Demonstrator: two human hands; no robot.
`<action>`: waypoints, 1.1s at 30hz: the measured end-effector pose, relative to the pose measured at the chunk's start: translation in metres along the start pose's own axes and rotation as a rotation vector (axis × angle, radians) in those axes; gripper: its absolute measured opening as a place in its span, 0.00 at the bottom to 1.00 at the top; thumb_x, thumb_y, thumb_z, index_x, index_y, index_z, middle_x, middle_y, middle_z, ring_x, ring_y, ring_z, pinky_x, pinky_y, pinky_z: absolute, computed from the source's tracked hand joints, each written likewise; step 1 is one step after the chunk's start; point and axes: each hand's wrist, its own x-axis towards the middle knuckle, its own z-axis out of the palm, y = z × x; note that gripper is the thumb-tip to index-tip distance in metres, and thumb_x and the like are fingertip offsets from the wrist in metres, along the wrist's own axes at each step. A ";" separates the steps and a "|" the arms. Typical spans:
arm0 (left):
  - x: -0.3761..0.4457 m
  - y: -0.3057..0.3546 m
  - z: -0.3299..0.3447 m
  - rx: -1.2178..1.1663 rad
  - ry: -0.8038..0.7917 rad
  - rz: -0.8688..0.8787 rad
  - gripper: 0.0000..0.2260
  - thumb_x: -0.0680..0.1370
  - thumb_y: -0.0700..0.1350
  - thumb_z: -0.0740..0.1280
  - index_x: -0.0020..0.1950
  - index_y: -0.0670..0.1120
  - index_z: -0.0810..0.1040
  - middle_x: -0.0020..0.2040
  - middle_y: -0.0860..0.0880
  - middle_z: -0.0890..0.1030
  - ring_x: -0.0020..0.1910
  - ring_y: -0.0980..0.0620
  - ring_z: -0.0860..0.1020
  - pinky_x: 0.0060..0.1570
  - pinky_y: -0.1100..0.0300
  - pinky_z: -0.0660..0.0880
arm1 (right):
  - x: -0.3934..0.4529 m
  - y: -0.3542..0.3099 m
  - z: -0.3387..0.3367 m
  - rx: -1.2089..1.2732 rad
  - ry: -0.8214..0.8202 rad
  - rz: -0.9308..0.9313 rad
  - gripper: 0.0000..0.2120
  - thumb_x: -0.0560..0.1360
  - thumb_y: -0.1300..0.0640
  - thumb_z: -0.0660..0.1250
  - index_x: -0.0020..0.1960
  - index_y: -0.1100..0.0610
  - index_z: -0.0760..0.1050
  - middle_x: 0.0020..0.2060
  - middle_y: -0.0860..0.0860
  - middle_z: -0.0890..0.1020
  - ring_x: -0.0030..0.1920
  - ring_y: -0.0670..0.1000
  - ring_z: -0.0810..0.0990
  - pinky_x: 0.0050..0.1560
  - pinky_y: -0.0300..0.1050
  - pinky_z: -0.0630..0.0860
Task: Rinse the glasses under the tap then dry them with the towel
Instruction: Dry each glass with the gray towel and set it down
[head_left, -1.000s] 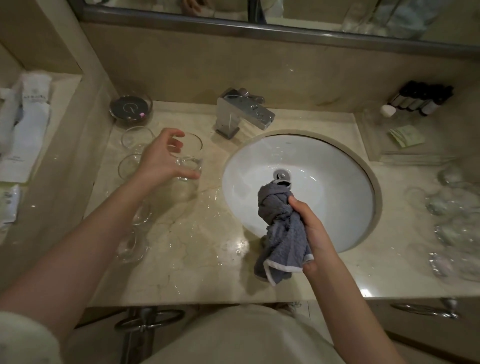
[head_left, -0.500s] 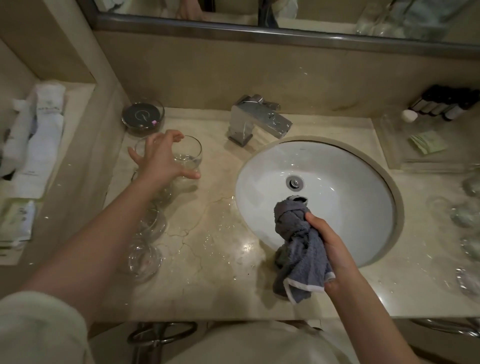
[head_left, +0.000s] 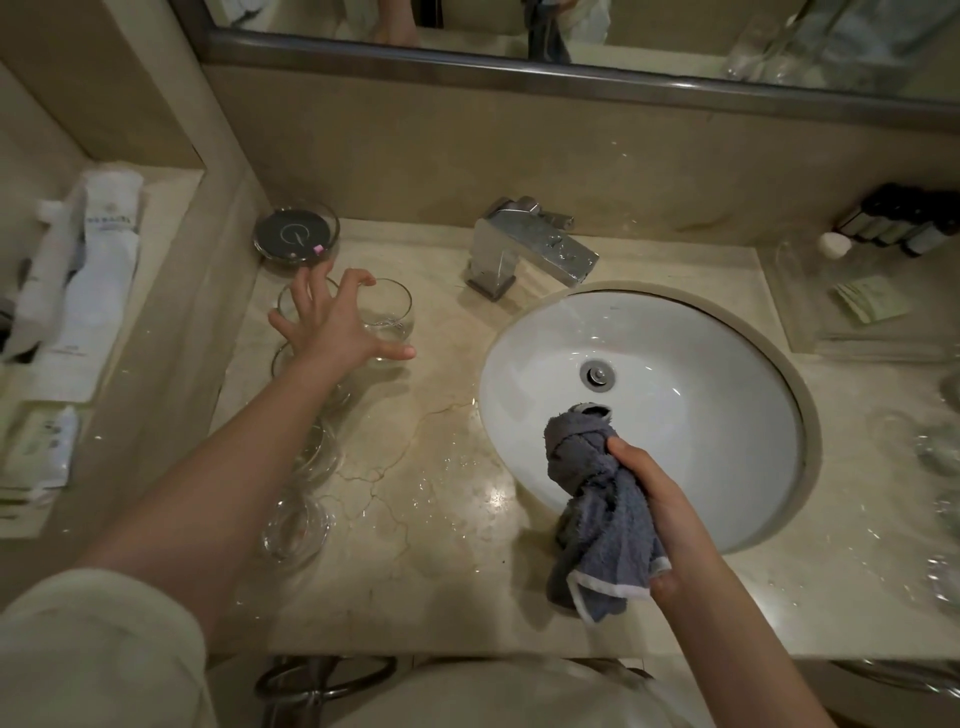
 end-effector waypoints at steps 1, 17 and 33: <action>0.000 0.000 0.001 0.015 -0.002 -0.006 0.44 0.54 0.66 0.80 0.66 0.60 0.67 0.77 0.49 0.52 0.77 0.47 0.45 0.70 0.33 0.47 | 0.000 0.000 0.000 -0.008 -0.002 0.003 0.12 0.69 0.51 0.68 0.49 0.57 0.79 0.33 0.54 0.80 0.29 0.52 0.78 0.30 0.43 0.77; 0.001 -0.002 0.001 0.187 -0.078 -0.040 0.52 0.56 0.70 0.76 0.74 0.56 0.58 0.78 0.48 0.47 0.78 0.46 0.41 0.70 0.30 0.48 | 0.003 -0.003 -0.001 0.017 0.021 0.006 0.11 0.69 0.50 0.67 0.45 0.57 0.78 0.31 0.54 0.78 0.28 0.52 0.77 0.30 0.42 0.76; -0.064 0.132 -0.005 -0.598 -0.192 0.484 0.29 0.68 0.51 0.78 0.67 0.49 0.73 0.63 0.50 0.78 0.62 0.56 0.74 0.64 0.61 0.68 | -0.012 -0.017 -0.057 0.114 0.055 -0.070 0.19 0.66 0.49 0.75 0.51 0.61 0.80 0.40 0.58 0.83 0.40 0.57 0.81 0.48 0.51 0.77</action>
